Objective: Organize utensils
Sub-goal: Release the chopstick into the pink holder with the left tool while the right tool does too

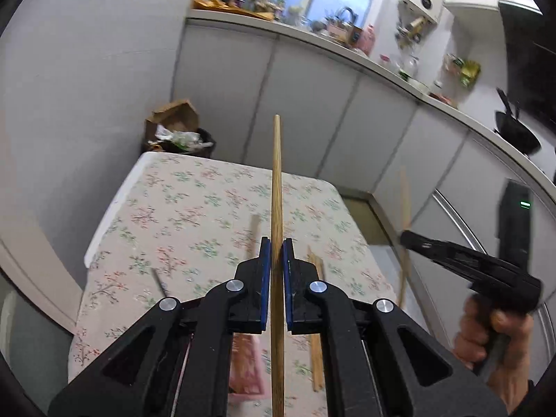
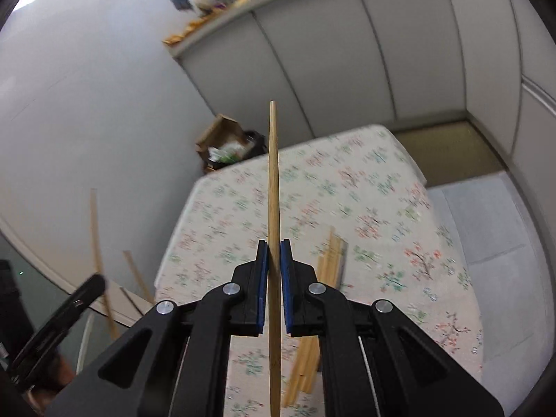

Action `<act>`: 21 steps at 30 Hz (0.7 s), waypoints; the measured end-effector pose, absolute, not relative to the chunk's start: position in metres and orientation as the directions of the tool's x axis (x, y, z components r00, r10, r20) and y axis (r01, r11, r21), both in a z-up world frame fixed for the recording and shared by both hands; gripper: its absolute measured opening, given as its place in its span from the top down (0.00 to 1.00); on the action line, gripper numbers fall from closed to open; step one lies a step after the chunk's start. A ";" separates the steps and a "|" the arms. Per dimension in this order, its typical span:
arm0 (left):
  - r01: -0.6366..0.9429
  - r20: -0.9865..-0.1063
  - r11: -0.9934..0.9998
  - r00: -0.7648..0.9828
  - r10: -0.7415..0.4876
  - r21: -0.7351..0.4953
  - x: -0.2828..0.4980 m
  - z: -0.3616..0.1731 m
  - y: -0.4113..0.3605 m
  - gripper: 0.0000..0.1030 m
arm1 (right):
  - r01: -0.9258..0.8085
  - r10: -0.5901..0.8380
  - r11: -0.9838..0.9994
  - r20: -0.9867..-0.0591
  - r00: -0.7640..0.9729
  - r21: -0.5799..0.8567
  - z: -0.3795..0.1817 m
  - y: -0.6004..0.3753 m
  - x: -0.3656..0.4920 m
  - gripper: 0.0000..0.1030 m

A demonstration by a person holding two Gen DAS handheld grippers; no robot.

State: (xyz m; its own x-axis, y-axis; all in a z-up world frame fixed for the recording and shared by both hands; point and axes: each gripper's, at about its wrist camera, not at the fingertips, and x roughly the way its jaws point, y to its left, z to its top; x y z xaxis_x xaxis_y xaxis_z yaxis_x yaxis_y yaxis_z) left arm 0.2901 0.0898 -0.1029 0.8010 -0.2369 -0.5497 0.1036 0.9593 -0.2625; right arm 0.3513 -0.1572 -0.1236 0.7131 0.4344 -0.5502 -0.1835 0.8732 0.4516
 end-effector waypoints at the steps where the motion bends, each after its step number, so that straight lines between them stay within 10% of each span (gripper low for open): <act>1: 0.089 -0.543 0.960 0.809 -0.225 -0.264 0.290 -0.105 0.096 0.94 | -0.201 0.444 0.869 -0.533 0.720 0.453 -0.120 -0.151 0.347 0.93; 21: 0.012 -0.455 0.976 0.884 -0.112 -0.216 0.283 -0.130 0.131 0.94 | -0.343 0.503 0.829 -0.323 0.802 0.442 -0.118 -0.066 0.317 0.93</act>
